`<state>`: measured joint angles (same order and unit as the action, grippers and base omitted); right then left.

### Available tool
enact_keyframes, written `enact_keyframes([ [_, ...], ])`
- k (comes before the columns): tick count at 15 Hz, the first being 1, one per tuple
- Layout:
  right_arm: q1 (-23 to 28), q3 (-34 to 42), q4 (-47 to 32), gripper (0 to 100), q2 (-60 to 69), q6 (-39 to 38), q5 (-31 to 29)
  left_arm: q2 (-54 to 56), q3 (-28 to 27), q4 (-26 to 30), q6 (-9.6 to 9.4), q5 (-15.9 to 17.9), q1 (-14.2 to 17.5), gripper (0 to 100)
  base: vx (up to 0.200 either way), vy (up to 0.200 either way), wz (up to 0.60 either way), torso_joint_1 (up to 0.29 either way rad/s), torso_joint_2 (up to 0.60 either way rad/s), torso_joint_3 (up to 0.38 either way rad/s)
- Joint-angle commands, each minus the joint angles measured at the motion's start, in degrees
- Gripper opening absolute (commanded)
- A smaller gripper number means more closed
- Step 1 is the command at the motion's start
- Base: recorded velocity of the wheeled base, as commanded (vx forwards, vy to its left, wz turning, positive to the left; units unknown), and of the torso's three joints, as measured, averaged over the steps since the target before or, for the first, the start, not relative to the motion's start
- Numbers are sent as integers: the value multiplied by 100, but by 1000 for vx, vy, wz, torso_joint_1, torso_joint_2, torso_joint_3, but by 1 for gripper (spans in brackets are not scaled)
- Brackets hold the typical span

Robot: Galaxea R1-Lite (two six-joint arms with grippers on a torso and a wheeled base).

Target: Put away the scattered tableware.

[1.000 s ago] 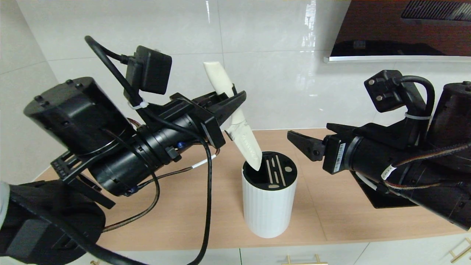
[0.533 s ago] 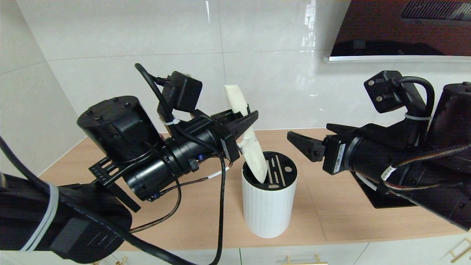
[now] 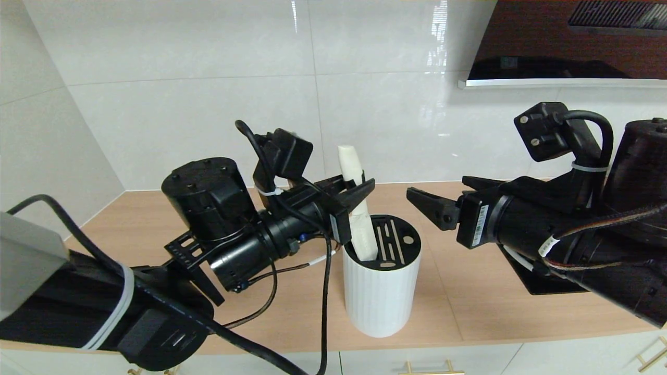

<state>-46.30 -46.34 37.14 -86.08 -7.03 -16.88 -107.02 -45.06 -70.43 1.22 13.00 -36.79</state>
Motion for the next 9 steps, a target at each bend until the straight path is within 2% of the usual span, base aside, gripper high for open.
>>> enact_keyframes([
  [1, -2, 2, 3, 100, -14, 0, 1, -513, -38, -314, 1, -104, -83, 0, 0, 0, 0, 0, 0, 0],
  [2, -2, 2, 3, 100, -23, 0, 1, -645, -47, -446, -8, -139, -109, 0, 0, 0, 0, 0, 0, 0],
  [9, -2, 2, 3, 100, -32, 0, 1, -891, -65, -463, -8, -166, -153, 0, 0, 0, 0, 0, 0, 0],
])
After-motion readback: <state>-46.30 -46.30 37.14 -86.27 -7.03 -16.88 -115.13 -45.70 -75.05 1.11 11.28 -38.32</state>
